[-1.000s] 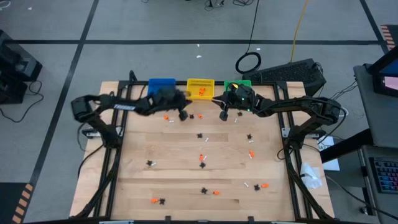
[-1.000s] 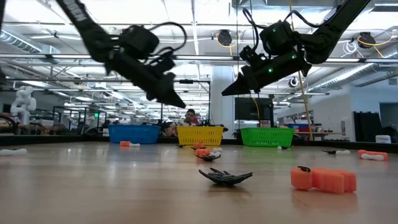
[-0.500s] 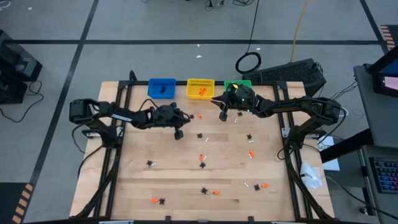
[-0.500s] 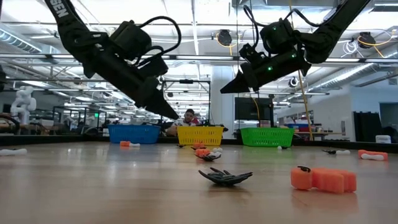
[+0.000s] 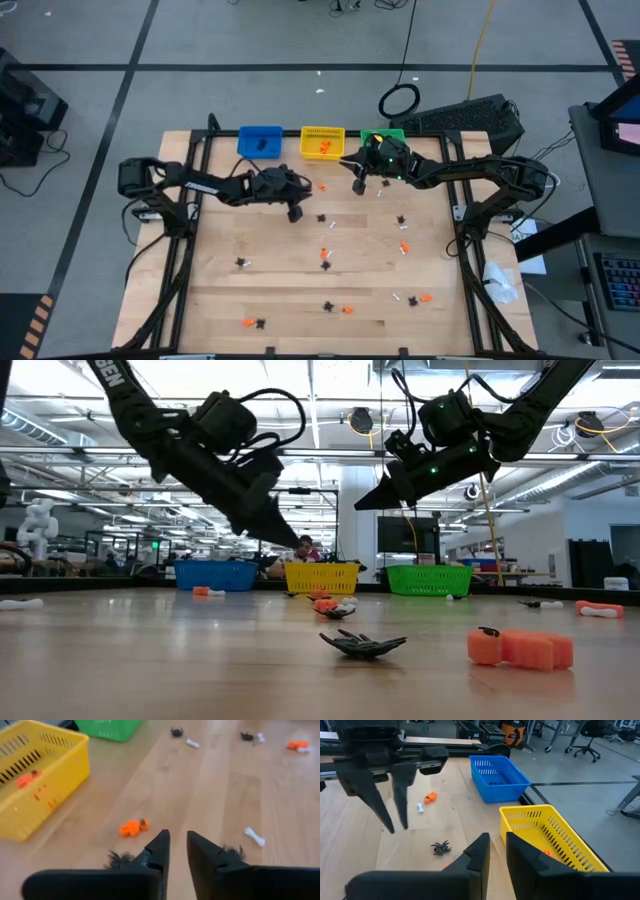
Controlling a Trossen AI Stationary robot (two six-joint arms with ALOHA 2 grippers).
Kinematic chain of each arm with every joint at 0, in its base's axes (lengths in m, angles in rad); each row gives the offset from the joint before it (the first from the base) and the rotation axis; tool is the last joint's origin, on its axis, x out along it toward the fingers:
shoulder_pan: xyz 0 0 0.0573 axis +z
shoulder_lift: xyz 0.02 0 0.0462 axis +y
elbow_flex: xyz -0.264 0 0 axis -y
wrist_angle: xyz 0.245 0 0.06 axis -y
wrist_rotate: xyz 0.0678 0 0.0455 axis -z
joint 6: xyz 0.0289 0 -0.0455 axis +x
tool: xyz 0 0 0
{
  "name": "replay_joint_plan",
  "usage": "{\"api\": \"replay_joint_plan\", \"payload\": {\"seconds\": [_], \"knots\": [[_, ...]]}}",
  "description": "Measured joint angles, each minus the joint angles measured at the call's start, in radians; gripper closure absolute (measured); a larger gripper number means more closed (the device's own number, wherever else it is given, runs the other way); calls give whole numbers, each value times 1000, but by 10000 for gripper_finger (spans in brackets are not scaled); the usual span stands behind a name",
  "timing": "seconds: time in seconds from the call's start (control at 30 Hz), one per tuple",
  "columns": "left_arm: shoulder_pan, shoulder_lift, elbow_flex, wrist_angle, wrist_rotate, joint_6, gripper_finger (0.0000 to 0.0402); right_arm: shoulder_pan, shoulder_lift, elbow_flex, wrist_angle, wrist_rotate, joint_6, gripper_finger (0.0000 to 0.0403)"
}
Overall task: Sort Halloween decoration
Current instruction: Put the black spider toy into the blue bin
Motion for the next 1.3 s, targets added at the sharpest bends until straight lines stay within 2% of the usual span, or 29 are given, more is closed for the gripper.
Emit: {"api": "replay_joint_plan", "payload": {"seconds": [0.13, 0.3, 0.6, 0.8, 1.1, 1.2, 1.3], "knots": [[35, 42, 39, -64, 3, -39, 303, 0, 0, 0, 0, 0, 0, 348], [76, 142, 90, -54, 64, -79, 273, 0, 0, 0, -1, 0, 0, 348], [119, 227, 134, -83, -27, -97, 234, 0, 0, 0, -8, 1, -7, 348], [125, 226, 135, -159, -38, -104, 233, 0, 0, 0, -8, 2, -11, 348], [134, 275, 137, -134, -46, -98, 236, 0, 0, 0, -8, 2, -9, 348], [134, 296, 137, -119, -45, -74, 256, 0, 0, 0, -8, 2, -9, 348], [134, 299, 136, -100, -43, -56, 295, 0, 0, 0, -8, 2, -10, 348]]}}
